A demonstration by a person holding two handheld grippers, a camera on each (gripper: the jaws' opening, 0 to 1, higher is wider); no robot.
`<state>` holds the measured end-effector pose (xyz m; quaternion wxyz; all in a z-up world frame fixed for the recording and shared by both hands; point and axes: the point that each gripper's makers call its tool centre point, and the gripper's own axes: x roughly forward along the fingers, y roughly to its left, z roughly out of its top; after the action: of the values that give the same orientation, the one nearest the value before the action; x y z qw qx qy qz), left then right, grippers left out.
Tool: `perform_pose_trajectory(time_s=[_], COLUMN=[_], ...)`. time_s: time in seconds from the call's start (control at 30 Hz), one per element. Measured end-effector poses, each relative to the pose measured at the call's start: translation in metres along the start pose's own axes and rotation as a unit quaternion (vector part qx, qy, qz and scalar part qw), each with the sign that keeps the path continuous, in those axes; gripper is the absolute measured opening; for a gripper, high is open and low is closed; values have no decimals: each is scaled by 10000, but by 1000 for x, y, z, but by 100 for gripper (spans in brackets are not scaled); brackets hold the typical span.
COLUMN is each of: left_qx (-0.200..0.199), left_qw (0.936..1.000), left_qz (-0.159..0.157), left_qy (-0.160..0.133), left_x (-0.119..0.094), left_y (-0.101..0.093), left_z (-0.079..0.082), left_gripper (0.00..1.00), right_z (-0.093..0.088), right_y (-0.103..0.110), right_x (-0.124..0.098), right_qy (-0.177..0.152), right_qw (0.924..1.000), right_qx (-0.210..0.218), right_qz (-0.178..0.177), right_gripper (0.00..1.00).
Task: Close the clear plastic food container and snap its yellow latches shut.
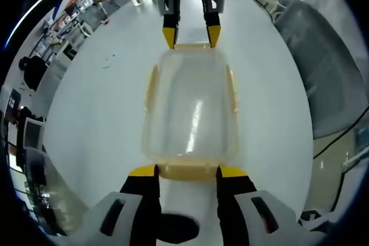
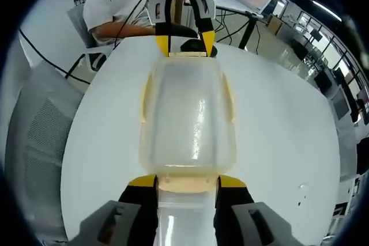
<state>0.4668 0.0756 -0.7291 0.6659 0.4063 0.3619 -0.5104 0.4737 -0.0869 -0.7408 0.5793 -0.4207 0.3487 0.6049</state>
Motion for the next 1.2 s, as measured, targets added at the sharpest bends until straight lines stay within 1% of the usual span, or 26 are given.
perform_pose_trajectory(time_s=[0.3, 0.7, 1.2], left_qx=[6, 18, 38], left_qw=[10000, 9999, 9998], left_qz=[0, 15, 16], left_qy=[-61, -148, -210], left_x=[1, 8, 23], left_y=[2, 1, 1], left_z=[16, 42, 83], left_gripper=[35, 35, 35], right_z=[-9, -31, -69], right_y=[-1, -2, -3], right_x=[-15, -31, -51], right_qy=[-24, 63, 170], right_qw=[10000, 9999, 9997], right_qx=[-8, -37, -21], right_qz=[-45, -114, -147], right_gripper=[35, 35, 35])
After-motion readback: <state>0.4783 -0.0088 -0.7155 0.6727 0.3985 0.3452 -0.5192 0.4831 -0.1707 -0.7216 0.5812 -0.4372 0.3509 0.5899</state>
